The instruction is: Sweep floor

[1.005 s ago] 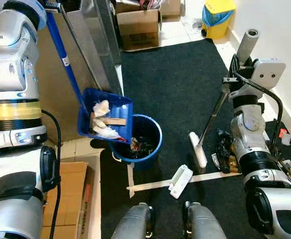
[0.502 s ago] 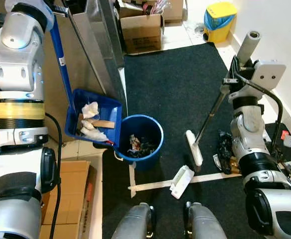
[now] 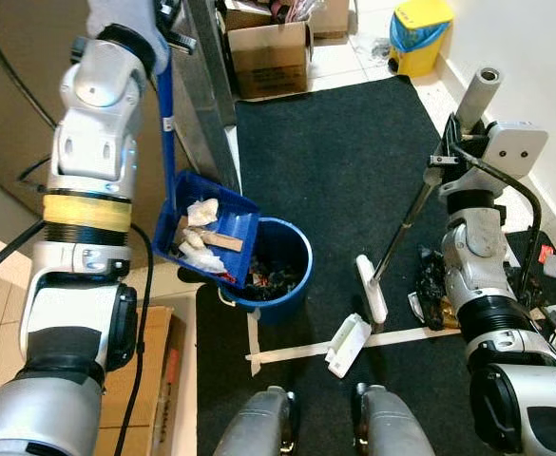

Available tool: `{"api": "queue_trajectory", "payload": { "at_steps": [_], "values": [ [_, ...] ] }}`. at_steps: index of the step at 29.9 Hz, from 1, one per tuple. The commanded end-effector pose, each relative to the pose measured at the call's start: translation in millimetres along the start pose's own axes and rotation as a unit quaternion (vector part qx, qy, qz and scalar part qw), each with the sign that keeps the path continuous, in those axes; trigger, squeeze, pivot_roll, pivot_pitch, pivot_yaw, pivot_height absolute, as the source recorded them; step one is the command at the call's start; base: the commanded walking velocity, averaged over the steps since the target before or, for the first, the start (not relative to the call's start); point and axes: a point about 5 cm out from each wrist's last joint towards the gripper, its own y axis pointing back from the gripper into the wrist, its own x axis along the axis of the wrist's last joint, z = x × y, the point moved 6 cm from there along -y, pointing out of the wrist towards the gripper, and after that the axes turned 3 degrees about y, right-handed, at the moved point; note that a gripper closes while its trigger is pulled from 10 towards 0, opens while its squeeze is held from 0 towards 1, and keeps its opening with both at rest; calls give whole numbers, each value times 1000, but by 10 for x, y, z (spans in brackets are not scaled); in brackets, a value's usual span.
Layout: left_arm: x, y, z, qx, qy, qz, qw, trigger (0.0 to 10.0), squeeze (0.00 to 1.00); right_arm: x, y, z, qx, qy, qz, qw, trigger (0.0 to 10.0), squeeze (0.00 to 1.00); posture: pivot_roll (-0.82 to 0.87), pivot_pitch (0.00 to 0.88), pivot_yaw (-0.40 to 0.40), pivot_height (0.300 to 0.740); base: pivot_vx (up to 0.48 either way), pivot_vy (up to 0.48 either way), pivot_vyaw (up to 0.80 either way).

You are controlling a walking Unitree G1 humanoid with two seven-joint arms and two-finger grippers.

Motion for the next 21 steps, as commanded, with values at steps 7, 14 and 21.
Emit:
{"api": "queue_trajectory", "payload": {
  "at_steps": [7,14,21],
  "values": [
    [157,-22,313,-53,-31,41,997,10000,0,131,-24,-3,-2,-3,29,1000,10000,0,53,126,113,740,0,0,0],
    [211,-30,540,-81,-23,56,995,10000,0,126,-22,-15,-1,-4,28,1000,10000,0,51,128,114,740,0,0,0],
    [234,-18,753,-114,-51,71,990,10000,0,124,-18,-12,-2,-4,28,1000,10000,0,49,130,116,740,0,0,0]
  ]
}}
